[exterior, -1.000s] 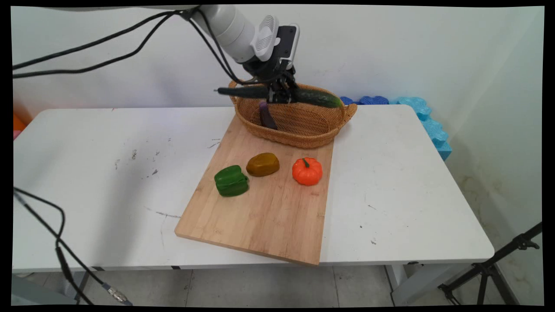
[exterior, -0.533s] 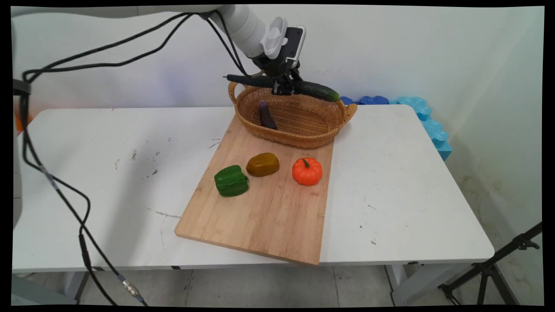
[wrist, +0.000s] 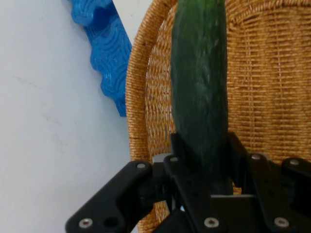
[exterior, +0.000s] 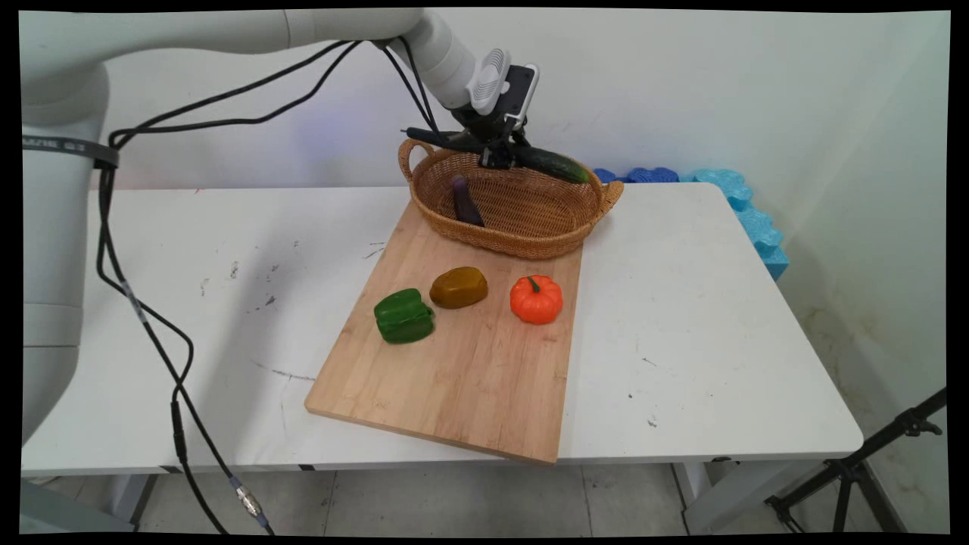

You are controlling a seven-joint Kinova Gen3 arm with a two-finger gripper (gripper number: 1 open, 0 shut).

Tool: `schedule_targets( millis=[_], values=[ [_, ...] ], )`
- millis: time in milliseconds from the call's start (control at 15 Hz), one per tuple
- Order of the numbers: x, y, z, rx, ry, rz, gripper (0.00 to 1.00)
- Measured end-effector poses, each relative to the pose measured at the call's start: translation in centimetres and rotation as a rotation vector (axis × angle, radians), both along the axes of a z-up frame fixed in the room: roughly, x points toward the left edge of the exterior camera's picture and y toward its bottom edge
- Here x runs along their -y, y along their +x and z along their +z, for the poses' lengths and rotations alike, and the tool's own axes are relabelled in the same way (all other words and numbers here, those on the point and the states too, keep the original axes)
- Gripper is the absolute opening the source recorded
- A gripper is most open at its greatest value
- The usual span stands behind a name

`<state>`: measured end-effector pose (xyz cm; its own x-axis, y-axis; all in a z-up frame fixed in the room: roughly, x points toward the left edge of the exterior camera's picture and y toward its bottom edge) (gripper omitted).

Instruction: Place the picked object in the vegetable basket

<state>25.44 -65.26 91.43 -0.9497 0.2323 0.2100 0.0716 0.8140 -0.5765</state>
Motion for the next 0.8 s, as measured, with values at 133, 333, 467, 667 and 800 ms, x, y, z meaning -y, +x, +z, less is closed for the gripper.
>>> schedule_targets(
  millis=[133, 333, 467, 667, 800],
  values=[
    [0.6, 0.0, -0.7, 0.008, 0.002, -0.006, 0.00],
    [1.3, 0.0, -1.6, 0.016, 0.008, -0.014, 0.00],
    [1.5, -0.1, -2.2, 0.019, 0.013, -0.019, 1.00],
    [1.8, -0.1, -2.7, 0.022, 0.017, -0.025, 1.00],
    [1.9, -0.1, -3.0, 0.024, 0.020, -0.027, 1.00]
  ],
)
